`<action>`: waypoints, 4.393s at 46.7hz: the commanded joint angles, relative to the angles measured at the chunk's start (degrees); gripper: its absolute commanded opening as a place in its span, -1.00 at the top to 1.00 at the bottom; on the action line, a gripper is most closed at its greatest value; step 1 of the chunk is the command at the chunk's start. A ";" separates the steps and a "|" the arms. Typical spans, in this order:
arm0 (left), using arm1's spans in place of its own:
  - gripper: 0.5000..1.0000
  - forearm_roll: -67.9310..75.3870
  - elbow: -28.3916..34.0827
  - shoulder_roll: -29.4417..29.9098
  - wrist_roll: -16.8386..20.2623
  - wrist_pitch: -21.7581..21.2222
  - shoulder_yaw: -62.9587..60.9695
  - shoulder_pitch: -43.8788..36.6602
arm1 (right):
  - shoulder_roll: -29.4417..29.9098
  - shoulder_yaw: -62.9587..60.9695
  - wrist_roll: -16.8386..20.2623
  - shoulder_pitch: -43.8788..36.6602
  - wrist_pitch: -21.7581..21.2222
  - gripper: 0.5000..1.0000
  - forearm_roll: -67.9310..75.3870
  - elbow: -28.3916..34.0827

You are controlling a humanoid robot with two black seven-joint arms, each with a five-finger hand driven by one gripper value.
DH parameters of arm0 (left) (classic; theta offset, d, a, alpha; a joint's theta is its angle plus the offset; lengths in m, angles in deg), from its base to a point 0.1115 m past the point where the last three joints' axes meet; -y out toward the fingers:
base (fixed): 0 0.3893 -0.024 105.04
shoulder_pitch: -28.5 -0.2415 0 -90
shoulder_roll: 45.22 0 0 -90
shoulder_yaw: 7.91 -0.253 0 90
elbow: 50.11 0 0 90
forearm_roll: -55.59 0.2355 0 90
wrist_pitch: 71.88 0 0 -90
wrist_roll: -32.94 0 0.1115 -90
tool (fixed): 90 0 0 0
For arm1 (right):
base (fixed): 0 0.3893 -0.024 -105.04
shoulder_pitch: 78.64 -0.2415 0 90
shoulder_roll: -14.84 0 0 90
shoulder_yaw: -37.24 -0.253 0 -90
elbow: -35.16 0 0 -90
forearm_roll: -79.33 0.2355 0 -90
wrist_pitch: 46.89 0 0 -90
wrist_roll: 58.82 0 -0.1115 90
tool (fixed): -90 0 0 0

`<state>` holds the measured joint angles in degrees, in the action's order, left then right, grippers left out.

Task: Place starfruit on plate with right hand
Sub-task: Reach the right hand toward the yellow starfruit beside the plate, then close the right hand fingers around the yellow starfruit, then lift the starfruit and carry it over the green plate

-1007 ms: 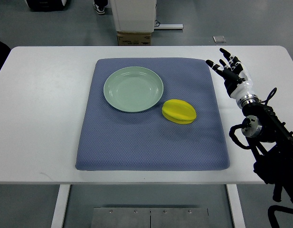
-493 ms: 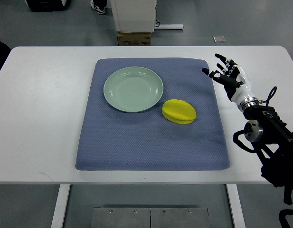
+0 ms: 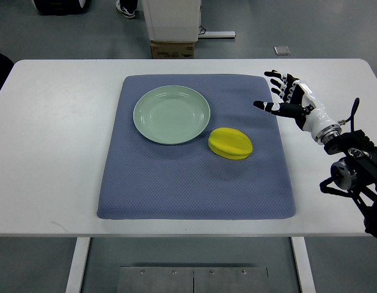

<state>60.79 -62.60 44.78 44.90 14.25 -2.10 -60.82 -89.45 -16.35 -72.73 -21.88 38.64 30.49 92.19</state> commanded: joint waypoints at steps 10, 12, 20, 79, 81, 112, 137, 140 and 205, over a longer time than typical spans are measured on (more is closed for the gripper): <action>-1.00 -0.01 0.00 0.00 -0.01 0.00 -0.01 0.03 | -1.96 4.10 -0.07 0.02 -4.59 -0.99 -8.63 4.31; -1.00 -0.01 0.00 0.00 -0.01 0.00 -0.01 -0.06 | -1.96 4.89 -0.07 -0.15 -4.67 -0.99 -9.78 4.75; -1.00 -0.01 0.00 0.00 -0.01 0.00 -0.01 0.03 | -2.14 8.85 -1.21 -1.47 -4.59 -0.99 -13.82 5.28; -1.00 -0.01 0.00 0.00 -0.01 0.00 -0.01 -0.06 | -4.78 17.82 -4.38 -3.84 -0.81 -0.66 -22.26 -1.22; -1.00 -0.01 0.00 0.00 -0.01 0.00 -0.01 0.03 | -4.78 17.82 -4.38 -3.84 -0.72 -0.63 -22.26 -1.40; -1.00 0.08 0.00 0.00 -0.01 0.00 -0.01 0.03 | -4.60 17.91 -4.38 -4.02 -0.63 0.41 -22.26 -3.07; -1.00 -0.01 0.00 0.00 -0.01 0.00 -0.01 0.03 | -4.25 17.82 -4.38 -4.02 -0.63 1.00 -22.09 -2.98; -1.00 -0.01 0.00 0.00 -0.01 0.00 -0.01 0.03 | -4.34 17.82 -4.38 -4.02 -0.72 1.00 -21.91 -2.98; -1.00 -0.01 0.00 0.00 -0.01 0.00 0.08 -0.06 | -4.42 15.01 -0.95 -6.48 -1.07 1.00 -15.50 -2.80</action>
<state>60.80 -62.59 44.78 44.90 14.25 -2.10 -60.80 -93.61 -1.32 -73.78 -28.37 37.65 14.91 89.37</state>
